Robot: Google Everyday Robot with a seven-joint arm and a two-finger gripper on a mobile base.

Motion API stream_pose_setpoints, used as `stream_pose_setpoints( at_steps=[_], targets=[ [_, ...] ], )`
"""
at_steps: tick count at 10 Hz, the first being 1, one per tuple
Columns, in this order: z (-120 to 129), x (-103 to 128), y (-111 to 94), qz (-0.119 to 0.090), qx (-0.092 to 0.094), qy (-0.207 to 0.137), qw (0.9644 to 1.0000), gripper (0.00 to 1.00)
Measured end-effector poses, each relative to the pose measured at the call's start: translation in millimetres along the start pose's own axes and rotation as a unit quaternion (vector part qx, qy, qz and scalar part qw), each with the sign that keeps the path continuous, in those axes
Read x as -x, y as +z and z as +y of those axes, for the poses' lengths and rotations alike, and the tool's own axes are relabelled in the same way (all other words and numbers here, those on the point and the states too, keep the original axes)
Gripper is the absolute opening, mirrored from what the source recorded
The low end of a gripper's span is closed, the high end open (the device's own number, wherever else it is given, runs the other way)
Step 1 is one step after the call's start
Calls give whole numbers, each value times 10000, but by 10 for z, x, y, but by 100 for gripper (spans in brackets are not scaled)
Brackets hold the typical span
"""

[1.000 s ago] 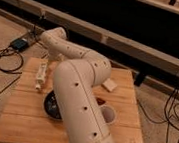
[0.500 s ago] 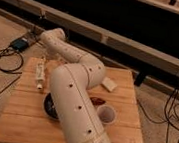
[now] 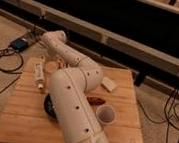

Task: Push the eraser across the table

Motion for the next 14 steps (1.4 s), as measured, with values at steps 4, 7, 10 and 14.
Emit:
stream_pose_setpoints(
  at_steps=[4, 7, 10, 14],
  targets=[
    [-126, 2, 100, 103, -114, 81, 9999, 65],
    [-360, -26, 127, 188, -330, 251, 9990, 65],
    [-637, -68, 93, 227, -445, 551, 9972, 65],
    [-1027, -154, 31, 267, -559, 1004, 9930, 65]
  ],
)
